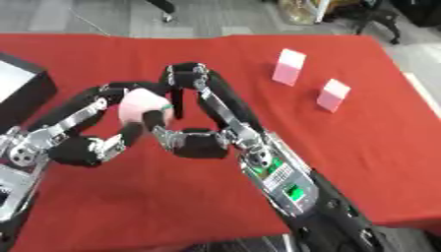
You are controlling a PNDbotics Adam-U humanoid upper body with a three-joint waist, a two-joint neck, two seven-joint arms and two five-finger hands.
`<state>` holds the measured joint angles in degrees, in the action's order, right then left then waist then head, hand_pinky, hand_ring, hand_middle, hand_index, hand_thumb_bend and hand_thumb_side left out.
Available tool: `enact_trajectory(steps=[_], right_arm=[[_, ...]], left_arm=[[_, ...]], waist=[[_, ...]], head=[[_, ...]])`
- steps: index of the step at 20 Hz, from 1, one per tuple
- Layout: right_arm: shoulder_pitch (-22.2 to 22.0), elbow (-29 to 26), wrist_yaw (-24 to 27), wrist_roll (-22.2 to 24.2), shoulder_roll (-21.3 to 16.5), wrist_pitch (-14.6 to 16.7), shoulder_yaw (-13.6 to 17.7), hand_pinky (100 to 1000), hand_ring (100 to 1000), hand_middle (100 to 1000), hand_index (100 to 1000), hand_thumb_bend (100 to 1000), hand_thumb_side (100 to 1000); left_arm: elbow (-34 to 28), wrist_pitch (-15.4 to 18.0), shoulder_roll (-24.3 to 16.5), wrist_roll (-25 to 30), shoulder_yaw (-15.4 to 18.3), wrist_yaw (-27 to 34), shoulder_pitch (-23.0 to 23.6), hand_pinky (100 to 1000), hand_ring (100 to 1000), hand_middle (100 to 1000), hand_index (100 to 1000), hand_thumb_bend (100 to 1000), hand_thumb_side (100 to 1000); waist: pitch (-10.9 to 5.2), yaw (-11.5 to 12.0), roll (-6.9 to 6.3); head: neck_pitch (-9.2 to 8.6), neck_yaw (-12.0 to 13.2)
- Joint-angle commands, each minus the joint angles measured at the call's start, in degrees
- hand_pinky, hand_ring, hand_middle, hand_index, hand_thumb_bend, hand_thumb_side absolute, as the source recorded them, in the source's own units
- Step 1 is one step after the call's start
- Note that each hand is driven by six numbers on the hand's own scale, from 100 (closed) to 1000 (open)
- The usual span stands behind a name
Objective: Pick up the objects with one hand, pass them to the other hand, and then place them into the box on the other side of the table.
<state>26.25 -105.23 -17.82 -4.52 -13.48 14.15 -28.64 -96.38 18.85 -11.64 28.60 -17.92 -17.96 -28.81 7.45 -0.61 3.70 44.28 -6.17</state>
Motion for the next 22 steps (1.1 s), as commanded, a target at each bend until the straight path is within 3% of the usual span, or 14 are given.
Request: enact_trajectory(steps=[1, 3, 8, 13, 17, 22], right_arm=[[0.90, -1.12, 0.33, -0.04, 0.02, 0.22, 0.23, 645, 314, 483, 209, 100, 100], [0.88, -1.05, 0.33, -0.07, 0.05, 0.24, 0.24, 645, 314, 483, 210, 100, 100], [0.87, -0.97, 0.34, -0.08, 0.06, 0.33, 0.24, 647, 314, 484, 211, 100, 100], [0.88, -1.14, 0.30, 0.13, -0.01, 0.30, 0.26, 648, 315, 486, 215, 100, 100], [0.83, -1.35, -0.01, 0.54, 0.04, 0.01, 0.41, 654, 322, 497, 281, 100, 102], [0.74, -3.86, -2.37, 3.48, -0.05, 0.16, 1.78, 694, 387, 571, 581, 100, 205]], left_arm=[[-0.21, -0.48, 0.04, -1.46, -0.51, -0.16, -0.89, 746, 873, 665, 685, 100, 703], [0.00, -0.97, 0.10, -2.05, -0.68, 0.49, -0.93, 743, 867, 641, 543, 100, 653], [0.74, -3.23, 0.29, -3.74, -0.90, 3.83, -1.06, 743, 855, 598, 313, 100, 532], [0.85, -5.56, 0.28, -6.68, -0.75, 6.54, -1.17, 740, 848, 583, 270, 100, 533], [0.69, -5.93, 0.23, -7.77, -0.41, 6.72, -1.14, 743, 851, 591, 272, 100, 537], [0.92, -5.93, -0.36, -9.63, 1.32, 6.00, -0.98, 747, 853, 599, 273, 100, 540]], waist=[[-0.73, -0.09, -0.17], [-0.74, -0.10, -0.16], [-0.75, -0.12, -0.14], [-0.78, -0.12, -0.14], [-0.77, -0.17, -0.17], [-0.84, -0.32, -0.17]], head=[[-0.16, -0.08], [-0.16, -0.05], [-0.16, -0.16], [-0.16, -0.20], [-0.16, -0.15], [-0.16, 0.05]])
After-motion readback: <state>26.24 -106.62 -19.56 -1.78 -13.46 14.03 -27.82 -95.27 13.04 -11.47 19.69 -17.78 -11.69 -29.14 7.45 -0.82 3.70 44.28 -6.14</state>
